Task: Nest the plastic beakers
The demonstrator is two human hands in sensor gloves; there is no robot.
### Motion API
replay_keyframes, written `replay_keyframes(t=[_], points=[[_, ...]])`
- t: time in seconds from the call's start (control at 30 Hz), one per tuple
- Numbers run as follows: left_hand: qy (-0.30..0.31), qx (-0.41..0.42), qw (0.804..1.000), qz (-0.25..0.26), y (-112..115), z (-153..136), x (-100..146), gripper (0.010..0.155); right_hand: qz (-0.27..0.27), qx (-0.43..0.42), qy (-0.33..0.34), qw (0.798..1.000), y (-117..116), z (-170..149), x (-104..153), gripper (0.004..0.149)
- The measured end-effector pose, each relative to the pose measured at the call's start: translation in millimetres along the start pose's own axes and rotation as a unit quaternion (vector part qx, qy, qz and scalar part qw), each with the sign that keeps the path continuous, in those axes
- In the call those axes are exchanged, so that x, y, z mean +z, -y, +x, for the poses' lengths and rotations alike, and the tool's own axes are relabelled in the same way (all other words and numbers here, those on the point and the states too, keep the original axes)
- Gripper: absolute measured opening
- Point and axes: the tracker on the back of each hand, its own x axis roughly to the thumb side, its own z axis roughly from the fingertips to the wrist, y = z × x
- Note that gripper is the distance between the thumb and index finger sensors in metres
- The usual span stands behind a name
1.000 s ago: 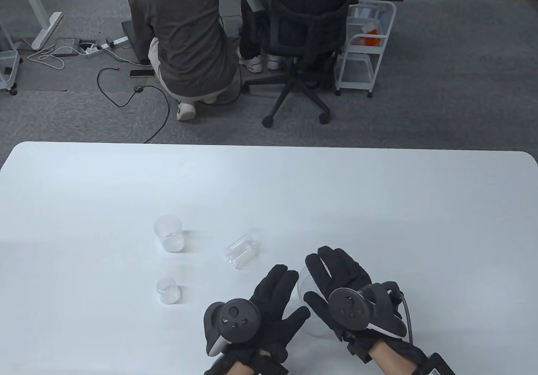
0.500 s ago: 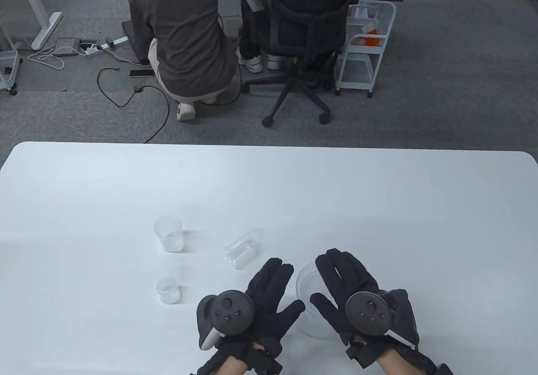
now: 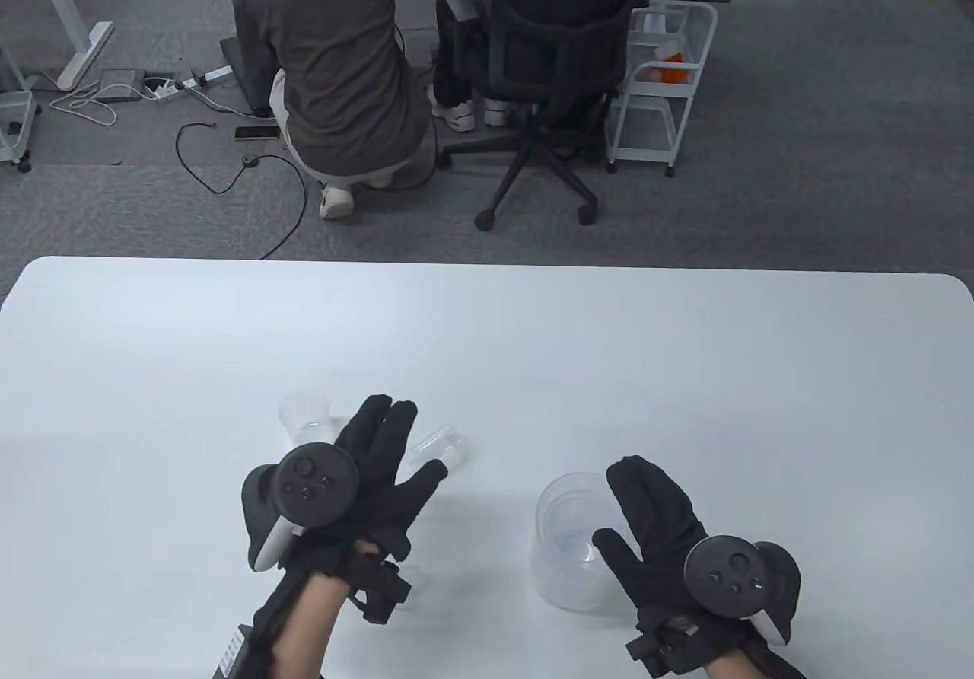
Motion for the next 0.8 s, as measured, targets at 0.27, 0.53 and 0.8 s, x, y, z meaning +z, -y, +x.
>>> replay_keyframes(t=[0.27,0.53,0.8], points=[[-0.067,-0.061,0.996,0.008,-24,-29,-34,0.079,-0.018,-0.036,-0.014,0.999,-1,-15,11,0.074],[-0.147,-0.112,0.983,-0.013,-23,-75,-66,0.077,-0.030,-0.059,-0.020,0.998,0,-26,16,0.074],[-0.228,-0.141,0.962,-0.041,-15,-129,-83,0.077,-0.032,-0.070,-0.027,0.997,0,-32,18,0.074]])
